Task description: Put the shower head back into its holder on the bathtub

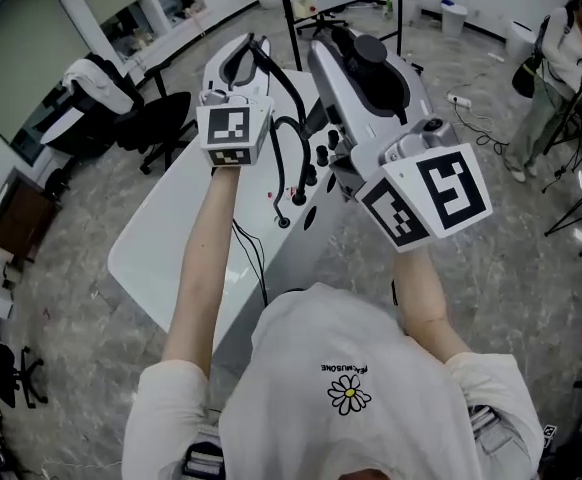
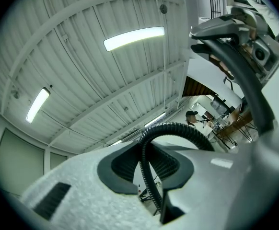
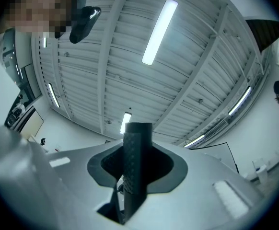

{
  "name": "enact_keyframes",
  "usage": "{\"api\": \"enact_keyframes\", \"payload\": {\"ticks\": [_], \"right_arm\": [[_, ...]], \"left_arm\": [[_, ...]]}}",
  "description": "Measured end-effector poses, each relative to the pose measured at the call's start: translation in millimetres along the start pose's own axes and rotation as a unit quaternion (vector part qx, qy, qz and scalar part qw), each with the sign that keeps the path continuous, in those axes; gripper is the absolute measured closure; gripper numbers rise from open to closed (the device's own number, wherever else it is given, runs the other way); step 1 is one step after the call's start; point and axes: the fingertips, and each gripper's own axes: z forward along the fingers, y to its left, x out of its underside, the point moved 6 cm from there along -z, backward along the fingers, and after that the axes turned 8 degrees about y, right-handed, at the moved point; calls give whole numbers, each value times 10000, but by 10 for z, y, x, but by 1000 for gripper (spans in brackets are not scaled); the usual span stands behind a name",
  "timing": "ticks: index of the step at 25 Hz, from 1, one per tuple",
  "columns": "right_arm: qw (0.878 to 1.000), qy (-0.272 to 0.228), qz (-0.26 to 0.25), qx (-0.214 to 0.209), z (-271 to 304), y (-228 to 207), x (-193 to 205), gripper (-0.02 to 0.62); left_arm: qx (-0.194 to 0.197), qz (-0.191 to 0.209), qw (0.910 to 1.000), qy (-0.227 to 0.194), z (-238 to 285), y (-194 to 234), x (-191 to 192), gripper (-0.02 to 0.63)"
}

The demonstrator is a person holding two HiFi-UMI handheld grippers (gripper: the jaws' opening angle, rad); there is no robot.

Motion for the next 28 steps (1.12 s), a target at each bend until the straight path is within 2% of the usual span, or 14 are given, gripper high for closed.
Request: {"api": "enact_keyframes", "payload": {"ticks": [3,5,9,13,18,24,26,28], "right_arm": [[9996,-208,176,-75,-31,-30,-58,495],[9996,-276,66,-77,10,-50,-74,497],[9999,-2,-159,-11,140,-39,145,499],[9996,249,88,-116,268,-134,410,499],[9979,440,421,-230,556,-270,685,499],[9926,584,998,-362,1038,-452,1096,497],[9920,602,1027,-425,1174,-506,1154,499],[9925,585,978,-452,1293,-575,1184,498]], "left_arm": [[75,-55,9997,245,-32,-91,243,545],[122,-122,9990,413,11,-137,451,545],[154,-617,9966,531,52,-244,820,545],[219,-685,9932,913,155,-360,1202,545],[312,-987,9816,1606,171,-446,1963,545],[289,-1519,9597,2348,-24,-430,3010,545],[206,-1670,9548,2450,-93,-413,3212,545],[92,-1689,9559,2401,-98,-319,3292,545]]}}
